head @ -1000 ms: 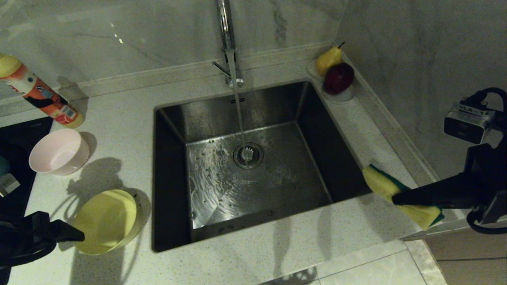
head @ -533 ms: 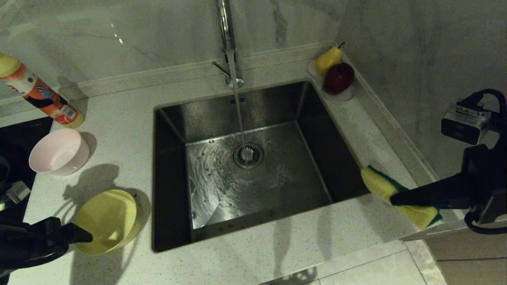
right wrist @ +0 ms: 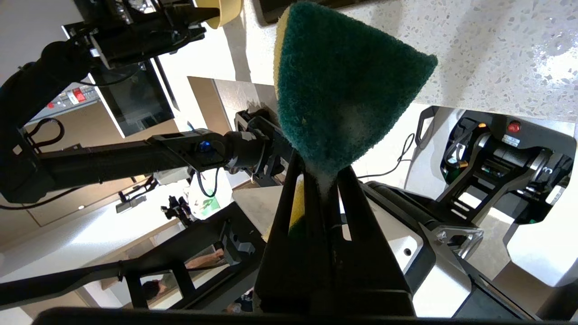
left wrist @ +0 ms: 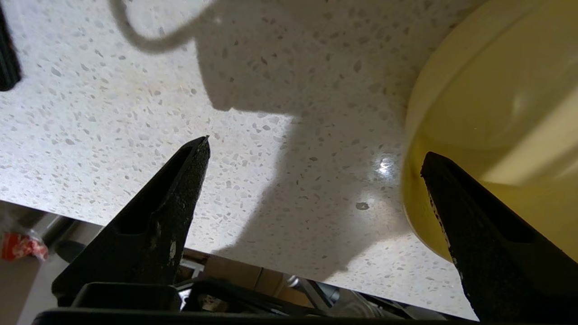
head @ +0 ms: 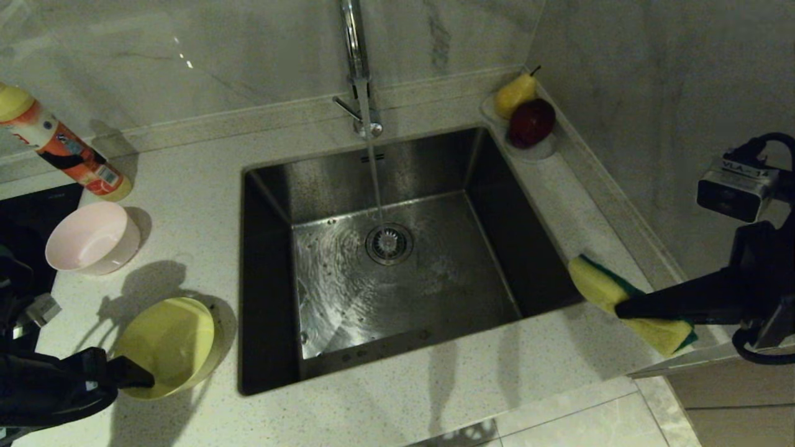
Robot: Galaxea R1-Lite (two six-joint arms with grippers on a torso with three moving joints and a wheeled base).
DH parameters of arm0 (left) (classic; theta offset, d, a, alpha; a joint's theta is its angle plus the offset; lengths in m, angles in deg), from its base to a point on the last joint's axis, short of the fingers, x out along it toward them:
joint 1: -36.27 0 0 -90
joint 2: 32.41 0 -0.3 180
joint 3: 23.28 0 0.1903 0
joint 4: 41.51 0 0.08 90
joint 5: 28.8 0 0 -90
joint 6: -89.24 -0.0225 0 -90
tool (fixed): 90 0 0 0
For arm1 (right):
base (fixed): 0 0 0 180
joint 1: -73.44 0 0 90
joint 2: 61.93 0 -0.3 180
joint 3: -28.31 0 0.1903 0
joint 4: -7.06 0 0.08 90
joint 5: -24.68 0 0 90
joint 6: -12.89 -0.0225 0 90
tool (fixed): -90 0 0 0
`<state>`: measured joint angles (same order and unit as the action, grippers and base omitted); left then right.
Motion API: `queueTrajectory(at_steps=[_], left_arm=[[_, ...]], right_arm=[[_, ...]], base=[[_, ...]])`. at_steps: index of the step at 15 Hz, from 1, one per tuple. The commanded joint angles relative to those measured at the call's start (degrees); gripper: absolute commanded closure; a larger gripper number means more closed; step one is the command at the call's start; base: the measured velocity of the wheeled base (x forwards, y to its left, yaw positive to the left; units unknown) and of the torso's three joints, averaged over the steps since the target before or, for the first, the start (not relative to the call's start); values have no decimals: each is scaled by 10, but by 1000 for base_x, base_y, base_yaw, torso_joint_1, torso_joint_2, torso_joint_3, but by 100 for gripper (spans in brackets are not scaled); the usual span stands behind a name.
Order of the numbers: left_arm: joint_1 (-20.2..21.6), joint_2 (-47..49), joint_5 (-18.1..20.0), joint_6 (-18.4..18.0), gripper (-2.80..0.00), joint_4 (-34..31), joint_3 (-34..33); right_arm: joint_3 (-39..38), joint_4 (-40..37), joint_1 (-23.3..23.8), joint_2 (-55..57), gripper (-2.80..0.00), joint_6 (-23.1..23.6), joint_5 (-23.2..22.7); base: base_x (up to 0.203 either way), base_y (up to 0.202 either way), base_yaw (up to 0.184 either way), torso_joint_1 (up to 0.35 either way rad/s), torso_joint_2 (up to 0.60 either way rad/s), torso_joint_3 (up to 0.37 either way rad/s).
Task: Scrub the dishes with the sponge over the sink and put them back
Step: Wash the bowl
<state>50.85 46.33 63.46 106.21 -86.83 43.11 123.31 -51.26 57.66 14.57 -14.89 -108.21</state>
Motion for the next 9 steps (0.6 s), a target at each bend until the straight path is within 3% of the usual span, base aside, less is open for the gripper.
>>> queueTrajectory(at_steps=[1,7,8,9], left_arm=[[0,10,-1,8,-280,-1,-1],[0,17,-1,17,-280,13,-6],[0,21,-2,21,0,15,-6],[0,26,-4,22,0,18,-7]], right_arm=[[-5,-3,1,-11,0,-2,-2],[-7,-7,1,-18,0,-1,-3],[-7,-7,1,-20,0,-1,-3],[-7,-7,1,-21,0,-1,-3]], base=[[0,0,0,0,0,0],[0,0,0,0,0,0],[0,0,0,0,0,0],[0,0,0,0,0,0]])
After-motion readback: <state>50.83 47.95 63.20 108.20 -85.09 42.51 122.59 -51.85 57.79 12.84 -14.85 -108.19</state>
